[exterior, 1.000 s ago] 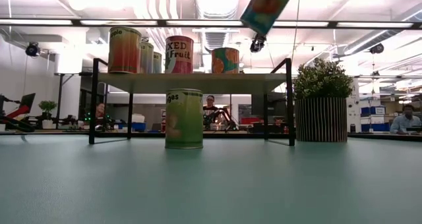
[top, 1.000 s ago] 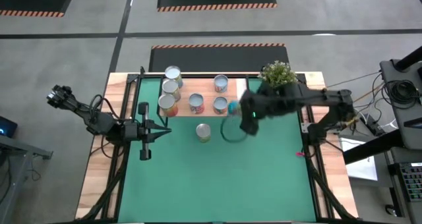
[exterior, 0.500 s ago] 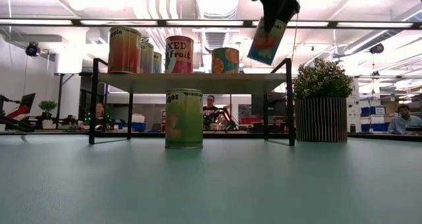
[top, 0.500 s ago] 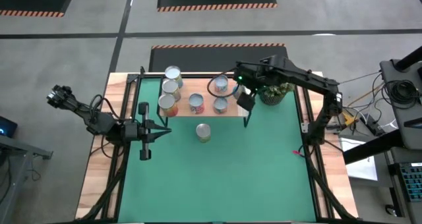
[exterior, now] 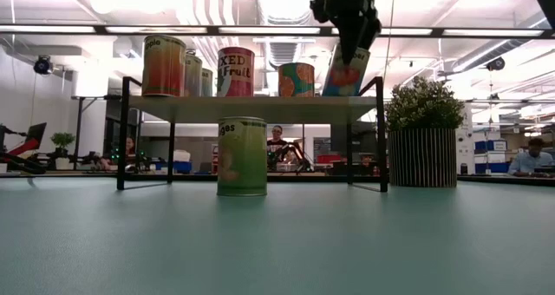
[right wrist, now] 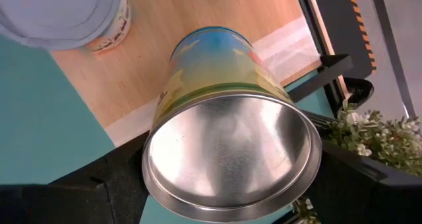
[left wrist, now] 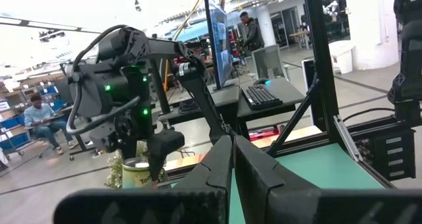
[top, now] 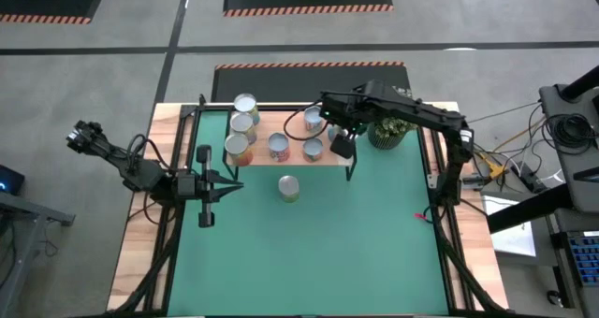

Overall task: Pick and place cans onto a shelf
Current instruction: Put the canned tomatoes on the shelf

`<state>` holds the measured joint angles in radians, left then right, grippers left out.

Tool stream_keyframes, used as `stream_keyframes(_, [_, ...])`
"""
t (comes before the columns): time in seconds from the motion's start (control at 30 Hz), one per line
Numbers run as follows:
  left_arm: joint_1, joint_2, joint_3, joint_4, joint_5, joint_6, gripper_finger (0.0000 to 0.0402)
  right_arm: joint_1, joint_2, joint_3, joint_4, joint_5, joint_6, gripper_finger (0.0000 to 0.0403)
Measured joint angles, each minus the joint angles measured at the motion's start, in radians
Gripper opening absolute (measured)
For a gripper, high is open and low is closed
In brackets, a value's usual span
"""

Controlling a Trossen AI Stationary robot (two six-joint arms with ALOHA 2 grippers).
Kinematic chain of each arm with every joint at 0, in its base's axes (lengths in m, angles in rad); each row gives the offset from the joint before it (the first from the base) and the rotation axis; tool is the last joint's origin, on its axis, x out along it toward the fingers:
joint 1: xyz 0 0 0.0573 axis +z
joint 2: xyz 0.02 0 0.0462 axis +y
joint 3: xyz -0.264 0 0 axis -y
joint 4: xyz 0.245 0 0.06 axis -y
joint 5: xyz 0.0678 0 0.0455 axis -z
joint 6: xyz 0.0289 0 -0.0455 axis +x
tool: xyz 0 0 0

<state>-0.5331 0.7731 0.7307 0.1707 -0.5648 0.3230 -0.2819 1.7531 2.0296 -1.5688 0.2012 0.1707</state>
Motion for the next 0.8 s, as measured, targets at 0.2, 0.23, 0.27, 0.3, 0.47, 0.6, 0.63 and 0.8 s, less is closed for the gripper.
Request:
stream_keyframes(0.2, [0.0,0.0,0.0,0.0,0.0,0.001,0.0,-0.01,0.011,0.0,0.003,0.0,0.0,0.0317])
stream_keyframes(0.23, [0.0,0.0,0.0,0.0,0.0,0.001,0.0,-0.011,0.012,0.0,0.004,0.001,-0.002,0.0317])
stream_keyframes(0.27, [0.0,0.0,0.0,0.0,0.0,0.001,0.0,-0.013,0.012,0.0,0.003,0.0,-0.007,0.0317])
stream_keyframes(0.3, [0.0,0.0,0.0,0.0,0.0,0.001,0.0,-0.013,0.012,0.0,0.003,0.0,-0.013,0.0317])
stream_keyframes(0.47, [0.0,0.0,0.0,0.0,0.0,0.001,0.0,-0.014,0.011,0.0,0.005,0.0,-0.025,0.0316])
stream_keyframes(0.6, [0.0,0.0,0.0,0.0,0.0,0.001,0.0,-0.014,0.011,0.0,0.006,0.0,0.001,0.0319])
stream_keyframes(0.63, [0.0,0.0,0.0,0.0,0.0,0.001,0.0,-0.014,0.011,0.0,0.006,0.0,0.001,0.0322])
stream_keyframes(0.8, [0.0,0.0,0.0,0.0,0.0,0.001,0.0,-0.014,0.01,0.0,0.014,0.0,-0.006,0.0335])
